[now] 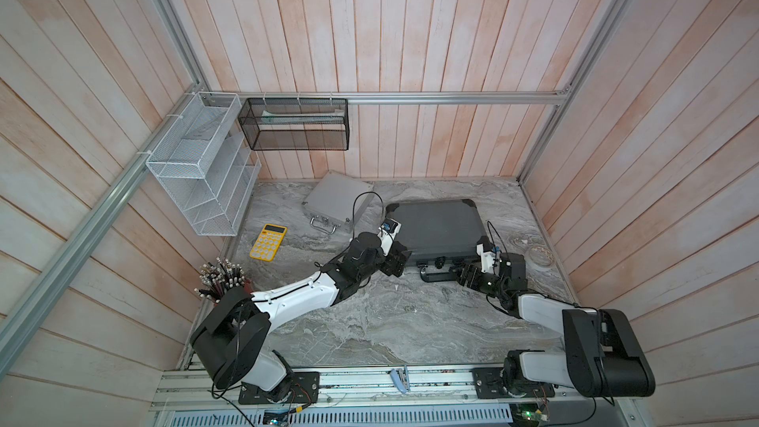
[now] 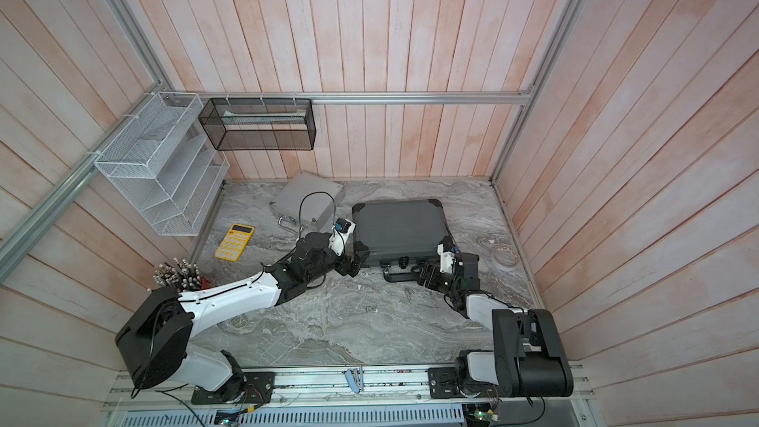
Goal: Open the poker set cases
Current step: Pick up the poker set case from the center of the board.
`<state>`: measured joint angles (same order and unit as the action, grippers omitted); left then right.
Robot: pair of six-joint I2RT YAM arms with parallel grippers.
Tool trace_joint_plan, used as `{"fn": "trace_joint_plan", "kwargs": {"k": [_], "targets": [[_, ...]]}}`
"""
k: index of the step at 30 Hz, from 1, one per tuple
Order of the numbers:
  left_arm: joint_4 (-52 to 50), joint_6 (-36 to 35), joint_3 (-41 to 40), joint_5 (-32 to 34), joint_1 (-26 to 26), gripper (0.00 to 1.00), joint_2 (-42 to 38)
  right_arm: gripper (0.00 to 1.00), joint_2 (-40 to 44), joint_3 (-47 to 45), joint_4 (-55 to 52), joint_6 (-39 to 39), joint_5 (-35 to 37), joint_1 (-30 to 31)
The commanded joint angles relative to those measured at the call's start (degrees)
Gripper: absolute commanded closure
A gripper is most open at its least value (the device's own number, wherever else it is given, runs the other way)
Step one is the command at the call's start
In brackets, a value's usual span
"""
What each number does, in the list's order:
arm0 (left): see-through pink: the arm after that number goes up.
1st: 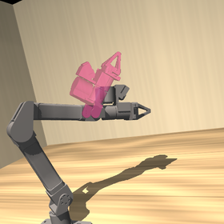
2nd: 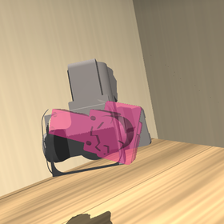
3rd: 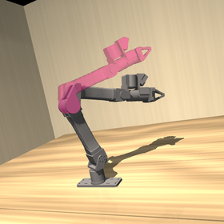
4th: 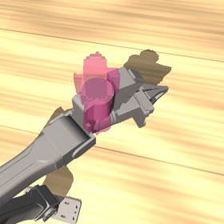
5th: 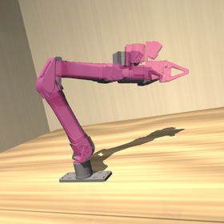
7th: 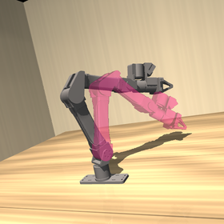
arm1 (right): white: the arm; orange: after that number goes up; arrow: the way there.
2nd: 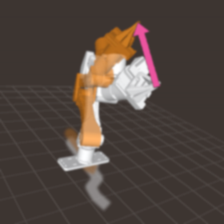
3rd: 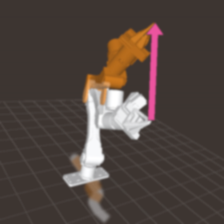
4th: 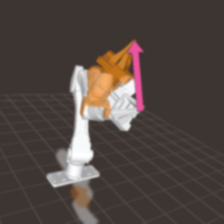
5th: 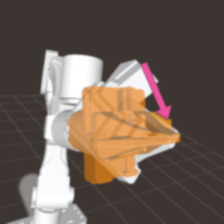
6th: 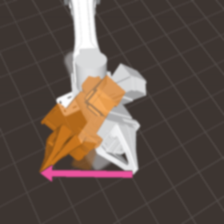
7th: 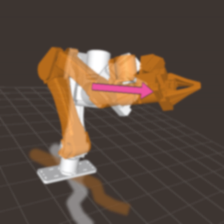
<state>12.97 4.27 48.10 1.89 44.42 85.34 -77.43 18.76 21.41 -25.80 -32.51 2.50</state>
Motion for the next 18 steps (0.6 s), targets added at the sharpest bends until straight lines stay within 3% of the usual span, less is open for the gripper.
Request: {"fn": "trace_joint_plan", "kwargs": {"k": [1,6,18], "targets": [[1.7,-2.3,-1.2,1.9,0.2,0.04,-1.3,0.26,-2.6,0.3,5.7,-1.6,-0.9,1.4],[2.8,-4.2,-1.9,1.4,0.2,0.04,-0.8,0.33,-5.1,-0.4,10.2,-4.6,0.4,3.0],[5.0,-9.7,-1.7,-4.1,0.2,0.04,3.3,0.57,-1.6,-2.5,13.3,-9.3,6.9,3.3]]}}
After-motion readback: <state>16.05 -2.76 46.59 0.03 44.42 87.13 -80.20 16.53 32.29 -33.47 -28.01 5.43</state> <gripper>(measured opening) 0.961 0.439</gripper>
